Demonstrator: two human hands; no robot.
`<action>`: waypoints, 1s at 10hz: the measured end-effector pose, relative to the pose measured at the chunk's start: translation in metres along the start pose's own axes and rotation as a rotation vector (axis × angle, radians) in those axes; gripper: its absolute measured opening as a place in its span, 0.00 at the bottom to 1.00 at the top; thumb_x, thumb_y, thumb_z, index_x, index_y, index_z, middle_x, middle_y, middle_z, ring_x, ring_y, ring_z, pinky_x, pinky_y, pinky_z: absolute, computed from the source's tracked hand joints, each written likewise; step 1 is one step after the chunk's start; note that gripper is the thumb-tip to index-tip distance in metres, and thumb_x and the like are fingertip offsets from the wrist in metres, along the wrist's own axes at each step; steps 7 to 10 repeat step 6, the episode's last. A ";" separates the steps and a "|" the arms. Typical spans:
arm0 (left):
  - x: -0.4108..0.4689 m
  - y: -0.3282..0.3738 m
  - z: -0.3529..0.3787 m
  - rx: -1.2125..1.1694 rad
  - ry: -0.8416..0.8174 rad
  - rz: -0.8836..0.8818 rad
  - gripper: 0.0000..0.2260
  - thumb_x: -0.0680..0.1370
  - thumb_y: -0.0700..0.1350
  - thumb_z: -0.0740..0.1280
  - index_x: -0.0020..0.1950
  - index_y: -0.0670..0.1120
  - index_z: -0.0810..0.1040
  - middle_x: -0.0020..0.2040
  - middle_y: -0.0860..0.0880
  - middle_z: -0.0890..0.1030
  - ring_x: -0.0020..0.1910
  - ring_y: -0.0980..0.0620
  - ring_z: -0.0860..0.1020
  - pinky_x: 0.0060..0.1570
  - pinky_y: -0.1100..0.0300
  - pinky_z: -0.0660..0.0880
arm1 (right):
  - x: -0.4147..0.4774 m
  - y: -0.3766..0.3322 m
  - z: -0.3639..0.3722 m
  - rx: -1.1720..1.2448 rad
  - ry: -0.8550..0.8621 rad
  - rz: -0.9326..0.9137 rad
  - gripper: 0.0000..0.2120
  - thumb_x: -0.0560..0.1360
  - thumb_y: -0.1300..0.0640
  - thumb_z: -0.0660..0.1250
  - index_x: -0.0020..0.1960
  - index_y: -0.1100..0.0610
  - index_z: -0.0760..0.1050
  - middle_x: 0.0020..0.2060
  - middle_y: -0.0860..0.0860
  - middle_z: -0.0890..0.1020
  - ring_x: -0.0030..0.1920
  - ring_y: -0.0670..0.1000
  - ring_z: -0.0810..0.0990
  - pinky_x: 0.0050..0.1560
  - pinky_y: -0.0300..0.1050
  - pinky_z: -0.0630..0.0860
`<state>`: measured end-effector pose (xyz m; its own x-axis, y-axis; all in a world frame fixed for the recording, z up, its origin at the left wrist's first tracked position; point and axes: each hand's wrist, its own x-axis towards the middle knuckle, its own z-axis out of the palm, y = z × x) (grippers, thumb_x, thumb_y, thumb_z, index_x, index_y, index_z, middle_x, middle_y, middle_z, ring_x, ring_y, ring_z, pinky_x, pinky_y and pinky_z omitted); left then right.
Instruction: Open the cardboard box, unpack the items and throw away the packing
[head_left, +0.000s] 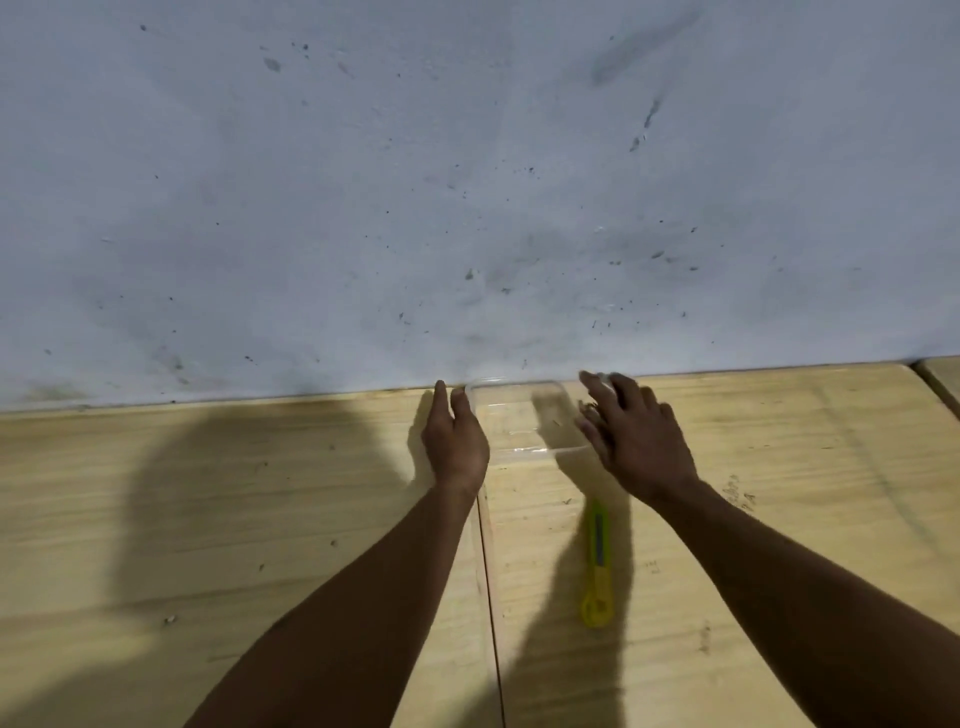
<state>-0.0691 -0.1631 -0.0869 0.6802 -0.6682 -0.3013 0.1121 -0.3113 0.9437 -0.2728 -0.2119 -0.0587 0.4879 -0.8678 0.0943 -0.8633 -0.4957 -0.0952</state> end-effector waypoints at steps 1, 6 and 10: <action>-0.001 0.009 0.016 -0.129 0.041 -0.115 0.18 0.84 0.46 0.58 0.71 0.42 0.73 0.70 0.45 0.75 0.70 0.48 0.71 0.68 0.62 0.63 | 0.045 -0.022 -0.004 -0.078 -0.031 -0.242 0.27 0.81 0.40 0.53 0.77 0.47 0.57 0.69 0.55 0.70 0.61 0.59 0.74 0.54 0.57 0.74; -0.004 0.001 0.020 -0.197 0.076 -0.173 0.18 0.82 0.55 0.58 0.61 0.48 0.81 0.57 0.48 0.83 0.57 0.48 0.80 0.64 0.49 0.74 | 0.077 -0.041 0.027 -0.013 -0.271 -0.411 0.33 0.79 0.36 0.50 0.79 0.50 0.54 0.77 0.53 0.63 0.75 0.55 0.63 0.65 0.55 0.69; -0.004 0.001 0.020 -0.197 0.076 -0.173 0.18 0.82 0.55 0.58 0.61 0.48 0.81 0.57 0.48 0.83 0.57 0.48 0.80 0.64 0.49 0.74 | 0.077 -0.041 0.027 -0.013 -0.271 -0.411 0.33 0.79 0.36 0.50 0.79 0.50 0.54 0.77 0.53 0.63 0.75 0.55 0.63 0.65 0.55 0.69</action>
